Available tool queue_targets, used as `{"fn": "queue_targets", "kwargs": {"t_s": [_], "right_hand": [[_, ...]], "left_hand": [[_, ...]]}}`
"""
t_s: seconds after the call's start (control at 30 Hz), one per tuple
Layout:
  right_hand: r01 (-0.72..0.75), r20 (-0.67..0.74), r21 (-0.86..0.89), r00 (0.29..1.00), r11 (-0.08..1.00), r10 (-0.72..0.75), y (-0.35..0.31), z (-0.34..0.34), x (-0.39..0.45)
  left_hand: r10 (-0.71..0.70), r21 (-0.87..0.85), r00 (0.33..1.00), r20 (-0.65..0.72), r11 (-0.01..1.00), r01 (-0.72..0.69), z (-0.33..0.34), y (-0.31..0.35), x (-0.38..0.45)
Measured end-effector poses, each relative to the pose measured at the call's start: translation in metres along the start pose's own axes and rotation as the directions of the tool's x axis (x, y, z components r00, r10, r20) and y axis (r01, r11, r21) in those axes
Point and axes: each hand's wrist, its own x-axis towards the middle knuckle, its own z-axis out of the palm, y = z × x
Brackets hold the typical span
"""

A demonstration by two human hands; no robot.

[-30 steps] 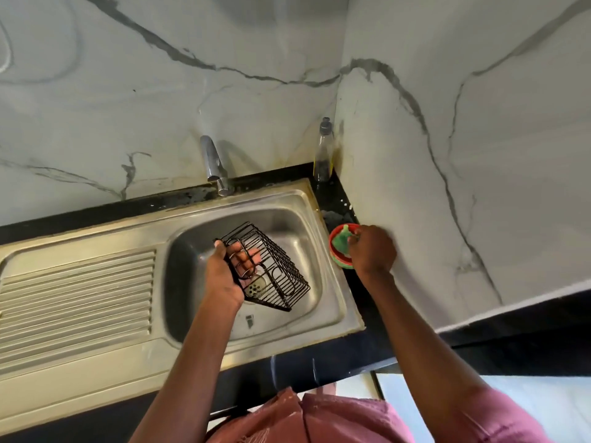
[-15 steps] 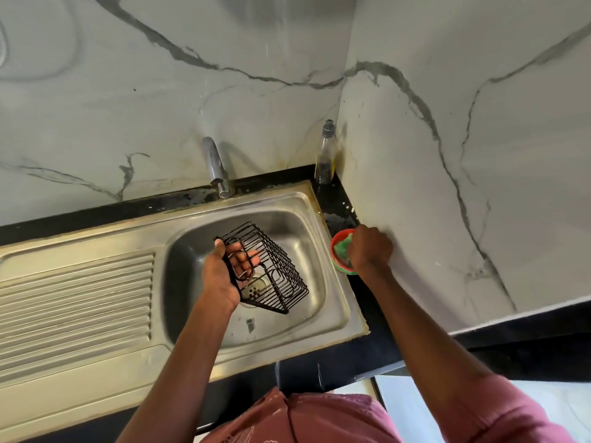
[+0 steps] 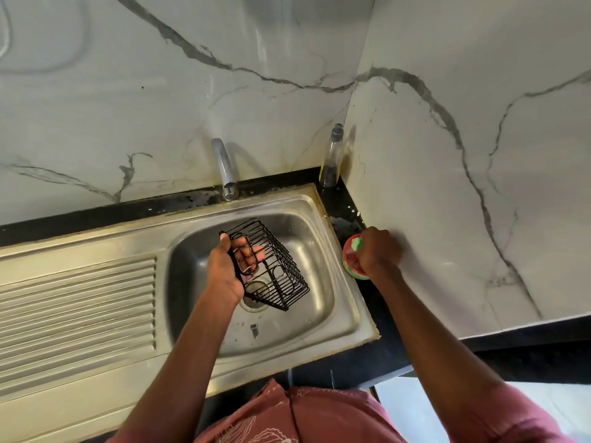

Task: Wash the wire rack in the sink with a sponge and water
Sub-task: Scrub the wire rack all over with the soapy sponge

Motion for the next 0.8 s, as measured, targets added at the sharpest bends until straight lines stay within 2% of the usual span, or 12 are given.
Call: {"fn": "queue_targets", "kwargs": {"t_s": [0.1, 0.2, 0.37, 0.53, 0.8], "right_hand": [[0.025, 0.081, -0.014, 0.996, 1.000, -0.024, -0.004, 0.007, -0.005], [0.021, 0.028, 0.013, 0.999, 1.000, -0.022, -0.001, 0.006, -0.002], [0.017, -0.104, 0.163, 0.995, 0.986, 0.001, 0.016, -0.005, 0.004], [0.048, -0.175, 0.396, 0.984, 0.917, 0.025, 0.021, -0.004, -0.001], [0.051, -0.243, 0.467, 0.967, 0.883, 0.072, 0.024, -0.006, -0.010]], "left_hand": [[-0.027, -0.004, 1.000, 0.007, 1.000, 0.027, 0.002, -0.002, 0.000], [-0.045, 0.008, 0.999, 0.022, 0.999, 0.044, 0.003, -0.001, 0.002], [-0.048, 0.018, 0.998, 0.044, 0.999, 0.047, 0.006, 0.002, 0.004], [-0.027, 0.026, 0.997, 0.077, 0.999, 0.025, 0.011, 0.002, 0.010], [-0.040, 0.029, 0.995, 0.092, 0.999, 0.037, 0.010, 0.000, 0.009]]}}
